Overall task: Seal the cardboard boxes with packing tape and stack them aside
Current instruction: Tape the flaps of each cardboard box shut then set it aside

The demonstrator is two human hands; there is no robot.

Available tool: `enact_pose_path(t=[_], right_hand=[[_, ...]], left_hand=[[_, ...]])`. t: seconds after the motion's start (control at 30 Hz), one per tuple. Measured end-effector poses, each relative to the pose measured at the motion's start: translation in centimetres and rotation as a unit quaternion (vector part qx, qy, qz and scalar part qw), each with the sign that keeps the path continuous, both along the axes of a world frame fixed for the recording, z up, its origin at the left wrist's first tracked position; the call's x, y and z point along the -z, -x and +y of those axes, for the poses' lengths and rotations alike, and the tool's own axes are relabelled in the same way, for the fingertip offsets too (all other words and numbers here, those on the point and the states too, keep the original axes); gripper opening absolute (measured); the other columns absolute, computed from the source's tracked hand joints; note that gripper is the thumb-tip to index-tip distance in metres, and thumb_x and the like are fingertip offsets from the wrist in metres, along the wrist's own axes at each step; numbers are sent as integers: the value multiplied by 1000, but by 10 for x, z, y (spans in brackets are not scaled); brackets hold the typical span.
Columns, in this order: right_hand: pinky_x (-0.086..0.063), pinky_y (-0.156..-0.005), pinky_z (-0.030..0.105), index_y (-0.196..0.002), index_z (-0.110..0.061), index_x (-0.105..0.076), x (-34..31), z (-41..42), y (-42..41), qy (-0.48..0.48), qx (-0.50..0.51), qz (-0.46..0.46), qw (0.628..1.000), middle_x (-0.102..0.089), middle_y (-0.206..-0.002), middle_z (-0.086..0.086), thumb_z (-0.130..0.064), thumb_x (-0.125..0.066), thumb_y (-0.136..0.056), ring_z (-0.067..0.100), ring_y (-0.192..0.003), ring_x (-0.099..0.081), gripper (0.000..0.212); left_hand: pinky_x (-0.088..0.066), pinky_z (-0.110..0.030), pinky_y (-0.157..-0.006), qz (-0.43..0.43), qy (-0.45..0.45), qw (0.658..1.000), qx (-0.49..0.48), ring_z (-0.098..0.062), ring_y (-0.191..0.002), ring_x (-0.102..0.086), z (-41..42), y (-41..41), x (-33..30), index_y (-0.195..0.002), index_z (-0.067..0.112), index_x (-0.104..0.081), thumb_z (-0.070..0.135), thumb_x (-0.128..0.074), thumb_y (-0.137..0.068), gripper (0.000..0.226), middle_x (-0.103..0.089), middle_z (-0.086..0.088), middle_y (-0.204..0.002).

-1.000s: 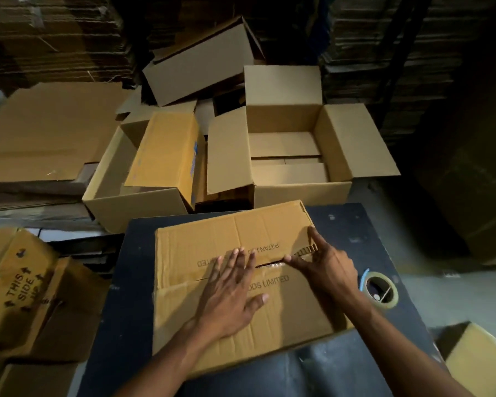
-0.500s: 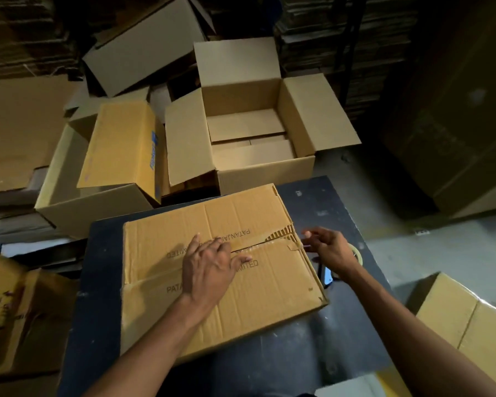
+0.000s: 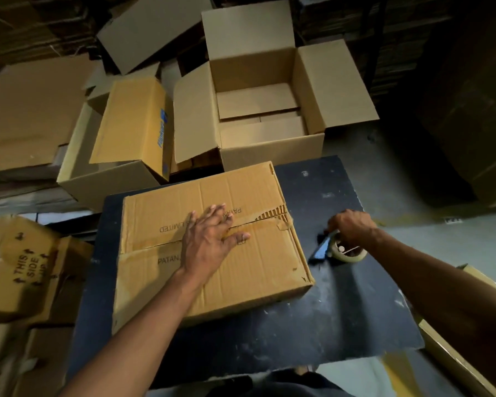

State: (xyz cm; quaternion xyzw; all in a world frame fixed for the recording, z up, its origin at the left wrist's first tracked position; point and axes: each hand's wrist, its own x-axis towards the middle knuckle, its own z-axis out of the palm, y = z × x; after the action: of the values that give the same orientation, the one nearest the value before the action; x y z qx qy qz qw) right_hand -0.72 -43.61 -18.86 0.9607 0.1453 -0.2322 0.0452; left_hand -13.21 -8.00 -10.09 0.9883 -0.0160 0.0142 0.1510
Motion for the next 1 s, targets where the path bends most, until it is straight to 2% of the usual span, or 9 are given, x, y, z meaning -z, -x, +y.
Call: enact_pose_path(t=[0.1,0.2,0.3,0.4,0.5,0.63,0.73,0.87,1.0], right_hand=[[-59,-77,44,-115,-28,-62,-31,-14,0,-73,101,-54,991,-68,-103,6,-44,-70,-92,31,-93,-68,29],[-56,-75,47,-106,-20,-62,-91,-24,-8,-248,224,-130,934,-70,-98,14,-41,-78,-87,39,-93,-67,32],[-60,-79,46,-106,-19,-63,-162,-20,-13,-385,274,-173,864,-74,-97,7,-20,-83,-82,28,-90,-72,32],[-63,-67,43,-116,-22,-60,-212,3,0,-475,262,-87,835,-70,-104,9,5,-76,-78,27,-86,-73,49],[-65,-69,44,-125,-27,-55,-229,42,22,-474,241,4,847,-65,-105,9,7,-74,-81,28,-86,-73,59],[-63,-65,35,-123,-22,-61,-212,87,46,-438,198,-1,877,-66,-104,4,-2,-81,-76,21,-88,-71,55],[-51,-62,20,-128,-24,-61,-195,113,56,-420,141,-12,897,-64,-104,-8,-11,-86,-75,10,-89,-65,60],[-57,-75,22,-131,-31,-56,-186,141,62,-426,96,-6,900,-60,-110,-17,-18,-93,-71,9,-102,-63,71],[-51,-68,13,-124,-37,-52,-185,161,63,-393,48,12,918,-56,-108,-24,-20,-92,-74,1,-100,-60,66]], left_hand=[[-9,-53,-129,14,-7,1000,-21,-19,-155,-29,-11,3,-5,-142,18,-59,86,-23,-87,94,-41,-2,-161],[-6,-49,-129,48,-28,998,-12,-18,-156,-24,-39,0,-14,-148,21,-53,80,-29,-91,86,-36,1,-164],[-8,-46,-129,56,-49,997,8,-18,-155,-26,-73,-5,-15,-150,23,-51,76,-34,-94,79,-38,2,-164],[-17,-46,-128,34,9,999,30,-21,-150,-37,-95,-8,-16,-146,24,-55,79,-31,-94,80,-47,-1,-159],[-12,-42,-130,53,69,994,65,-18,-155,-25,-83,-5,-23,-159,25,-37,75,-38,-96,80,-32,-1,-168],[18,-62,-122,69,-101,989,86,-24,-159,16,-18,26,-20,-165,20,1,93,-10,-86,109,14,-6,-170],[25,-66,-116,120,-135,983,44,-23,-153,31,27,54,-20,-161,21,21,99,2,-75,117,32,-3,-164],[21,-67,-117,127,-100,985,51,-22,-153,31,41,63,-8,-161,21,22,99,6,-74,118,35,-3,-165],[23,-67,-116,97,-77,991,49,-21,-154,29,42,63,-4,-164,19,13,96,-1,-82,113,28,-4,-169]])
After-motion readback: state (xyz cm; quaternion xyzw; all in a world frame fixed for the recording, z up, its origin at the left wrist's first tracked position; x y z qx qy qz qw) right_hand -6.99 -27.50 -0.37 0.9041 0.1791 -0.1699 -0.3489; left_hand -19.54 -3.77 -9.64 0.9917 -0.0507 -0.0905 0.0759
